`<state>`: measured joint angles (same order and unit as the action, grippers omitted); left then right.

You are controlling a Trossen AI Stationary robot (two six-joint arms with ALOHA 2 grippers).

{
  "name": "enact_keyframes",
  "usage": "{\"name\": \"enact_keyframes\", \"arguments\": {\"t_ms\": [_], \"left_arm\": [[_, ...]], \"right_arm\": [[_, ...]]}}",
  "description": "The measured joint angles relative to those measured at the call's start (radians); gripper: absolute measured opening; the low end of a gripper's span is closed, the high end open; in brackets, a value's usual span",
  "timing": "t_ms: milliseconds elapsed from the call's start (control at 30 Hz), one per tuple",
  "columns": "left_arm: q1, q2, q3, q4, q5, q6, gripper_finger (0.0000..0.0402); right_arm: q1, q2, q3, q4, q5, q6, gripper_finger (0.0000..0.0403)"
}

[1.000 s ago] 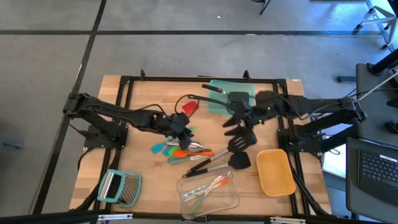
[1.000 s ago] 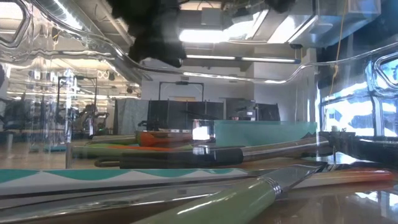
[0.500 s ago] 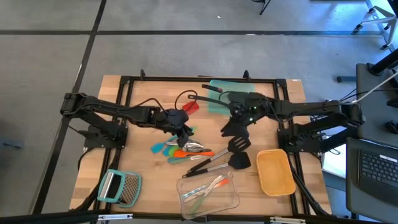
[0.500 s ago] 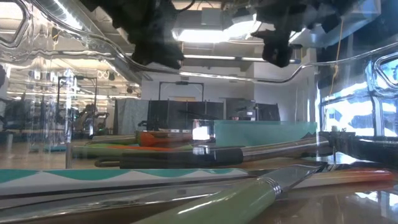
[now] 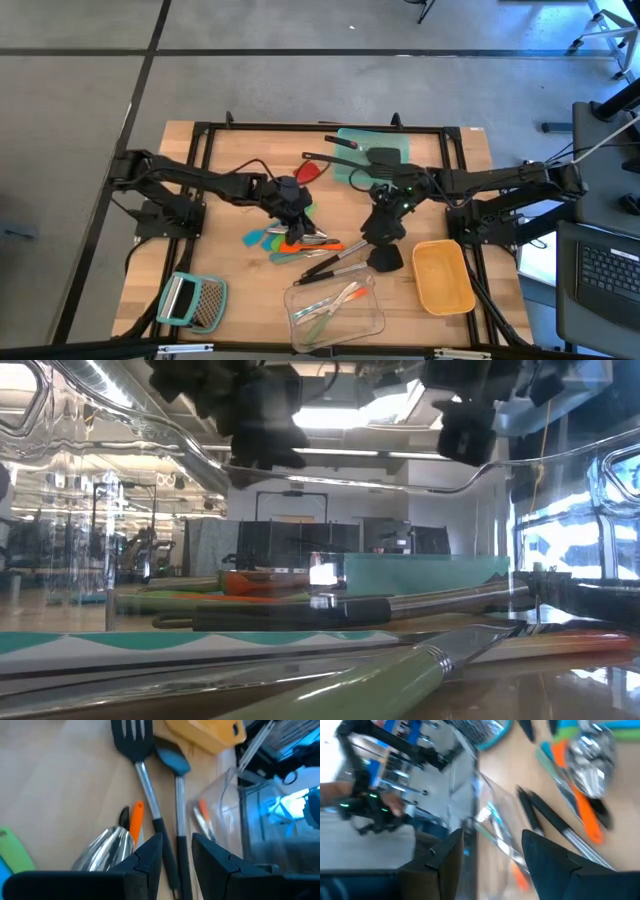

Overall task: Pick & Place Kitchen Items
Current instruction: Put the spatula into the green bin

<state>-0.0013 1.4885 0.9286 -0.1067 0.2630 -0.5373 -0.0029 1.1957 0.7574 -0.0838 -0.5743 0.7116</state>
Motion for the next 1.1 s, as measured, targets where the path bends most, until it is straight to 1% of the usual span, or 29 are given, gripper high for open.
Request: {"name": "enact_keyframes", "arguments": {"t_ms": [100,233,367,500,567,667,767,933,1100], "left_arm": [[-0.012,0.02,0.0,0.008,-0.003,-0.001,0.01],[-0.021,0.037,0.0,0.051,-0.003,-0.013,0.01],[-0.025,0.036,0.0,0.06,-0.02,-0.009,0.0099],[-0.025,0.036,0.0,0.059,-0.052,-0.001,0.0099],[-0.023,0.036,0.0,0.059,-0.06,0.001,0.0099],[-0.022,0.036,0.0,0.059,-0.061,0.002,0.0099],[-0.022,0.036,0.0,0.059,-0.061,0.002,0.0099],[-0.022,0.036,0.0,0.055,-0.061,0.001,0.0099],[-0.022,0.036,0.0,0.055,-0.063,-0.008,0.0099]], "right_arm": [[0.008,0.0,0.0,-0.13,0.034,-0.065,0.0203],[0.012,0.0,0.0,-0.315,0.148,-0.156,0.0203],[0.02,0.001,0.0,-0.333,0.243,-0.274,0.0203],[0.064,0.003,0.0,-0.334,0.429,-0.513,0.0203],[0.08,0.018,0.001,-0.336,0.495,-0.613,0.0203],[0.095,0.066,0.001,-0.328,0.512,-0.718,0.0203],[0.117,0.134,0.001,-0.311,0.512,-0.772,0.0203],[0.152,0.26,0.001,-0.255,0.511,-0.791,0.0203],[0.19,0.381,0.001,-0.192,0.455,-0.793,0.0203]]}}
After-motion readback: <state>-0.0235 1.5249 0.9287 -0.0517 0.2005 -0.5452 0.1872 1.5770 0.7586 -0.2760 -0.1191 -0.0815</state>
